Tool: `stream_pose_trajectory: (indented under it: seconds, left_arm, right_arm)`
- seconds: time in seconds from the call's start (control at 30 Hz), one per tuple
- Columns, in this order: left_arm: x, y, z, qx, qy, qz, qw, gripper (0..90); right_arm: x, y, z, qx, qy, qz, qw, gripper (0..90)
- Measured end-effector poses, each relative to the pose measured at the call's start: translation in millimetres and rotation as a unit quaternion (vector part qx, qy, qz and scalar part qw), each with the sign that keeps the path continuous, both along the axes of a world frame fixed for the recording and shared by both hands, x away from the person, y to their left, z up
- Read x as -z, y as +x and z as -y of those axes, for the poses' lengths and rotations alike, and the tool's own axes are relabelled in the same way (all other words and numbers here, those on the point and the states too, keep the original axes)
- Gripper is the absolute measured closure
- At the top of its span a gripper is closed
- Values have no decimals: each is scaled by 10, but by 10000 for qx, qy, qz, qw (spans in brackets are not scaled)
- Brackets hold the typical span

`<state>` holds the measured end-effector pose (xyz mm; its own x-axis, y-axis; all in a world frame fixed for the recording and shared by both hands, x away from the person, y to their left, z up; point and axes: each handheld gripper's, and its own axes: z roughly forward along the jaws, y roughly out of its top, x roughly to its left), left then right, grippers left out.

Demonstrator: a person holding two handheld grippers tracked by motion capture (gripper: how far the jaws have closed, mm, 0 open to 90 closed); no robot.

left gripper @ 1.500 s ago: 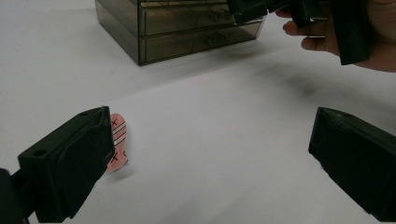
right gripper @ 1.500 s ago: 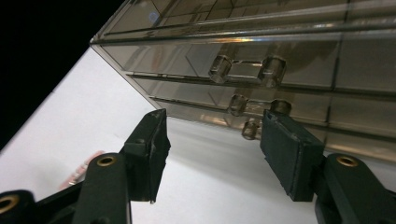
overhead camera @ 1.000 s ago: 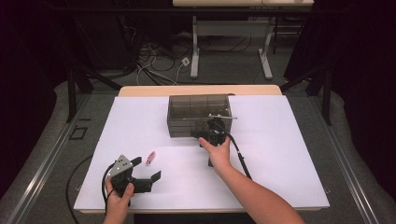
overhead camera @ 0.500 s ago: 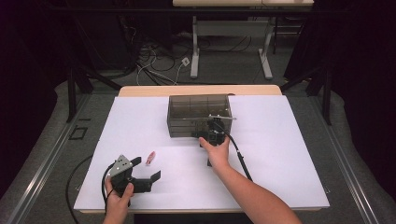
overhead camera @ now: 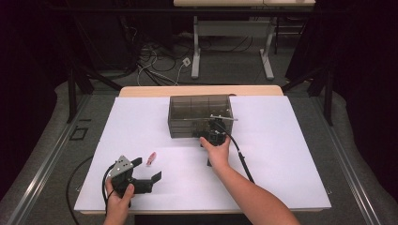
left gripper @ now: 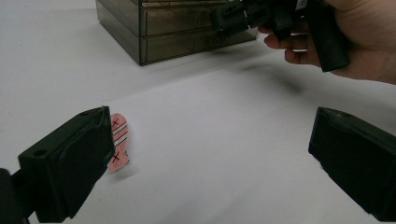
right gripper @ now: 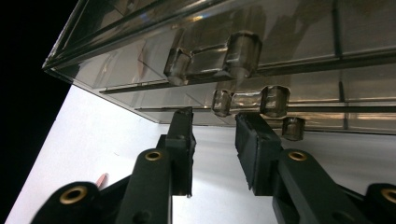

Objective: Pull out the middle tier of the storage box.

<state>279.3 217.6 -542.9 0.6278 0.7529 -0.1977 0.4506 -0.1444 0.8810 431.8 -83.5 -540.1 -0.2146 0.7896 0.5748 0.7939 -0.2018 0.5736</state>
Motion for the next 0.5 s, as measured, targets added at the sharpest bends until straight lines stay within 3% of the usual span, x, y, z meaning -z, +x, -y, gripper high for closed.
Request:
stream_pose_trajectory:
  seconds: [0.17,0.5]
  left_arm:
    - [1,1,2,2,1,3,10000,5]
    - [3,1,-1,4,-9,-14,10000,5]
  right_arm:
    - [13,16,10,61,110,-115,9999,699]
    - [43,31,7,106,166,-108,9997,712]
